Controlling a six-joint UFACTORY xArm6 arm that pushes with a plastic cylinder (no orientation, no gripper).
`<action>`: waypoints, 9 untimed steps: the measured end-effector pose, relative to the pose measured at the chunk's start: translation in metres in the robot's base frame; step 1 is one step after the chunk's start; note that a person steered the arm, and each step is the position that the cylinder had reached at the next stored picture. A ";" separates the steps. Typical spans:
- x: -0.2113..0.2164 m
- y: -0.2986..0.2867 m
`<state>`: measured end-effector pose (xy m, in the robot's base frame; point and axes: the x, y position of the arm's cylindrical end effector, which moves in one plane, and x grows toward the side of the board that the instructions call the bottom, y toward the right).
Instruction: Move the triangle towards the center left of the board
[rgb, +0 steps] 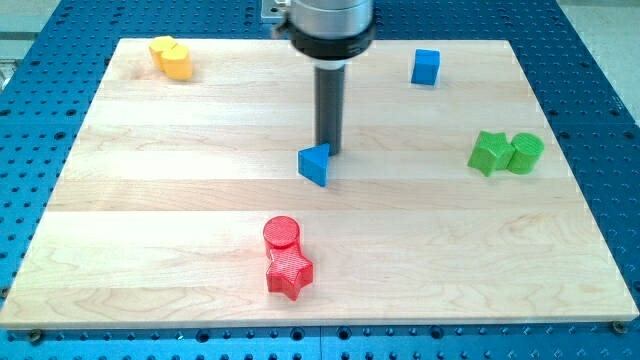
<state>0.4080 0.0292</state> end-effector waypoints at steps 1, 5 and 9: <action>0.043 0.051; 0.028 -0.083; 0.035 -0.221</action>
